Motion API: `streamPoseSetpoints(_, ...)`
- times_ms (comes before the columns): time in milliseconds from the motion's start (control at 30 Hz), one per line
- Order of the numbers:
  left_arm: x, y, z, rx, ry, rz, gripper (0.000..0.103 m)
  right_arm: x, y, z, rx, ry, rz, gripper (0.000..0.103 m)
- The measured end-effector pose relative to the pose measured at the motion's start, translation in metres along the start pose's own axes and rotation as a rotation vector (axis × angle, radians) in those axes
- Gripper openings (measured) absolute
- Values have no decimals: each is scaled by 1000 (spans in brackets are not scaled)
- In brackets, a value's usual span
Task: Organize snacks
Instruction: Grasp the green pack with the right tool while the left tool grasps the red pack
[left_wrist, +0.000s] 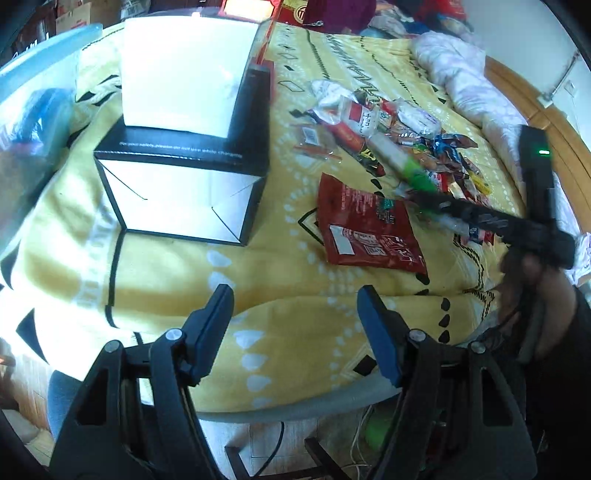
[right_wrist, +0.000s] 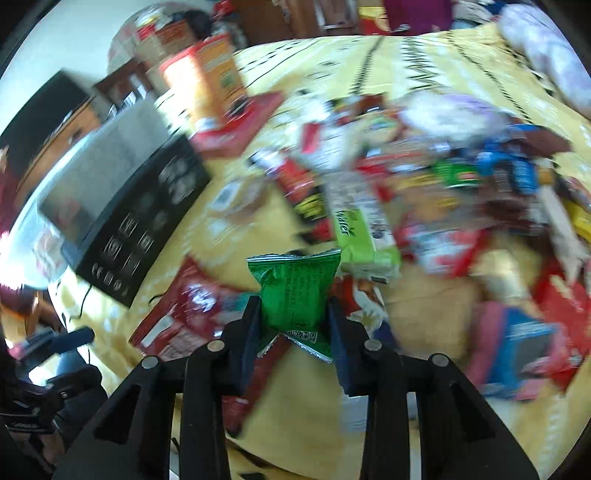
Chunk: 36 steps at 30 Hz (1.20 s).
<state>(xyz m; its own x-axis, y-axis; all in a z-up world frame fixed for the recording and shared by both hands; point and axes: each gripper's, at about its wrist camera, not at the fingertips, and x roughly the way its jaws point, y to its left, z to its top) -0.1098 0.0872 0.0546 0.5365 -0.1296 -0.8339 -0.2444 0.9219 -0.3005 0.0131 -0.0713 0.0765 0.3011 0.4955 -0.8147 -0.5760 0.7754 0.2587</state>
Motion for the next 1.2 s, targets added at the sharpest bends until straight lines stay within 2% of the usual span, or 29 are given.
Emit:
streamPoseSetpoints(33, 0, -1, 1, -2, -5, -11, 70, -11, 0, 0, -6, -4, 29, 38)
streamPoseSetpoints(133, -5, -10, 1, 30, -29, -27, 70, -35, 15, -18, -18, 45, 239, 38)
streamPoseSetpoints(233, -9, -13, 2, 54, -45, -32, 70, -30, 46, -53, -72, 181, 408, 38)
streamPoseSetpoints(267, -10, -13, 2, 53, -47, -37, 70, -23, 54, -64, -91, 226, 436, 38)
streamPoseSetpoints(333, -12, -13, 3, 51, -51, -40, 70, -7, 66, -74, -144, 274, 408, 38)
streamPoseSetpoints(400, -13, -12, 3, 52, -48, -36, 70, 6, 57, -61, -113, 263, 385, 38)
streamPoseSetpoints(433, -13, -12, 3, 54, -44, -35, 70, 9, 50, -50, -103, 238, 358, 38)
streamPoseSetpoints(533, -12, -16, 2, 74, -35, -32, 70, 2, -1, -6, -10, 107, 158, 38)
streamPoseSetpoints(600, -9, -21, 2, 90, -27, -37, 70, -13, -28, 9, 52, 45, 96, 38)
streamPoseSetpoints(667, -4, -29, 5, 115, -20, -45, 71, -30, -43, 12, 84, 2, 98, 38)
streamPoseSetpoints(733, 4, -42, 12, 162, -18, -53, 73, -36, -51, 4, 94, 1, 100, 38)
streamPoseSetpoints(767, 9, -51, 17, 202, -26, -50, 79, -39, -53, -6, 100, 8, 104, 38)
streamPoseSetpoints(800, 14, -60, 23, 245, -36, -37, 91, -41, -51, -15, 109, 13, 106, 38)
streamPoseSetpoints(867, 30, -77, 34, 350, -47, 7, 101, -43, -54, -32, 141, 20, 124, 38)
streamPoseSetpoints(967, 55, -90, 50, 451, -49, 71, 101, -46, -60, -50, 184, 16, 147, 38)
streamPoseSetpoints(1100, 74, -91, 64, 497, -55, 130, 101, -46, -64, -60, 200, 25, 164, 38)
streamPoseSetpoints(1200, 87, -96, 65, 537, -14, 146, 101, -44, -73, -66, 224, 34, 177, 38)
